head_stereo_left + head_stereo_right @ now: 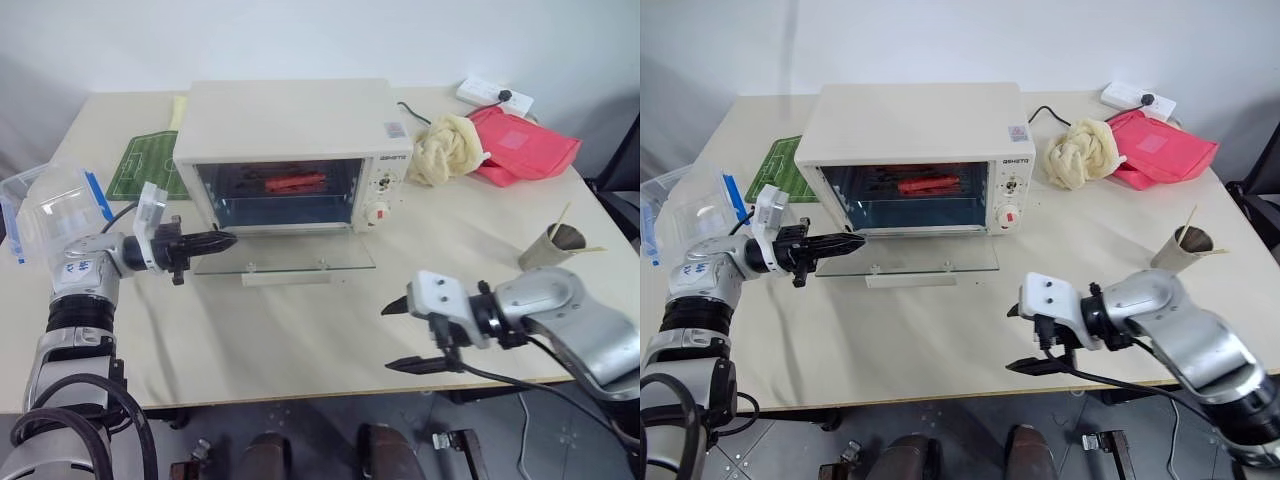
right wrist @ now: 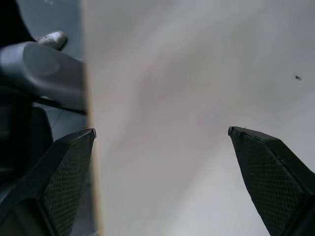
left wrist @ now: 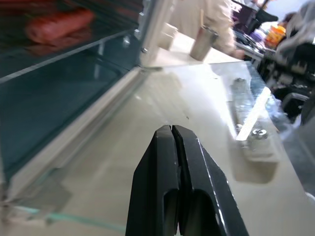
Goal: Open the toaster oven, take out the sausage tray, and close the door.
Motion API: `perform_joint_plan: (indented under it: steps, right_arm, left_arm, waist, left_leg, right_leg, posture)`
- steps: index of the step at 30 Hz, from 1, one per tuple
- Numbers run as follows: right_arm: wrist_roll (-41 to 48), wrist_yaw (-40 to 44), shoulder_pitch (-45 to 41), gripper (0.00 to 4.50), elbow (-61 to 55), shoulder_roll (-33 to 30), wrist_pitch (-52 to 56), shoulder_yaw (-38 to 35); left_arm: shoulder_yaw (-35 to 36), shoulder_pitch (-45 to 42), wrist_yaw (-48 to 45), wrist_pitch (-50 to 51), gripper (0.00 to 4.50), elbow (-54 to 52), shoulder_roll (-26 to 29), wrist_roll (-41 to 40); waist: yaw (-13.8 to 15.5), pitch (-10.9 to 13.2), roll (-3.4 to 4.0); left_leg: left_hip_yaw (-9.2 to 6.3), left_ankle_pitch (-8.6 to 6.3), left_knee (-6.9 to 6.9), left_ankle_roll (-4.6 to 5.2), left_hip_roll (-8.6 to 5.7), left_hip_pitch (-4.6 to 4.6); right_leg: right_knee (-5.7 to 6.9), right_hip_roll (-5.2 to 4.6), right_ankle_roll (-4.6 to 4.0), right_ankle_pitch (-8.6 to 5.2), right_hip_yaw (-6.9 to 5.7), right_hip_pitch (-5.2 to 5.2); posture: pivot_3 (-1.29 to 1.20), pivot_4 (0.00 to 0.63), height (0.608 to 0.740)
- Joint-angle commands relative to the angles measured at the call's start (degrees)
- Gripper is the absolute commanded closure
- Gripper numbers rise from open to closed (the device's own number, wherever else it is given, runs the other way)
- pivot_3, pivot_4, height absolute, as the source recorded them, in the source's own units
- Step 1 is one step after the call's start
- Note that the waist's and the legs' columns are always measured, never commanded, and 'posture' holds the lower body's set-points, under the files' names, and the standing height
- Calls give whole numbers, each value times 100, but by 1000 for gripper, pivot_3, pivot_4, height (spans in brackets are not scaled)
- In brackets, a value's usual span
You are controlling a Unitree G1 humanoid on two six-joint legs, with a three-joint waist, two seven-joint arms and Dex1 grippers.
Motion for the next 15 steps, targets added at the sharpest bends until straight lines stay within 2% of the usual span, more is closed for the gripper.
perform_joint_plan:
  steps: [1, 5, 8, 15]
  right_arm:
    - [227, -6, -308, 0, -40, -127, -44, -394]
    - [30, -471, -859, 0, 236, 214, -160, -262]
    - [-341, -1018, -1322, 0, 499, 747, -297, 129]
    - [-1908, -2472, -2226, 0, 1903, 2131, -1043, 1231]
  left_arm:
    - [-205, 182, -51, -81, 4473, -279, 92, 235]
    - [-437, 388, -60, -291, 4473, -399, 158, 509]
    - [-487, 522, -47, -410, 4473, -502, 170, 574]
    - [-198, 808, 219, -700, 4473, -907, 42, 352]
  waist:
    - [10, 0, 0]
    - [5, 0, 0]
    - [8, 0, 1]
    - [-17, 1, 3]
  left_leg:
    - [0, 0, 1, 0, 0, 0]
    - [2, 0, 1, 0, 0, 0]
    - [1, 0, 2, -1, 2, 0]
    - [2, 0, 3, -1, 0, 0]
  right_leg:
    - [0, 0, 0, 0, 0, 0]
    - [-2, 0, -1, 0, 2, -1]
    - [0, 0, -2, 1, 1, -2]
    - [7, -1, -2, 1, 2, -5]
  posture:
    - [0, 150, 740]
    - [0, 150, 740]
    - [0, 150, 740]
    - [0, 150, 740]
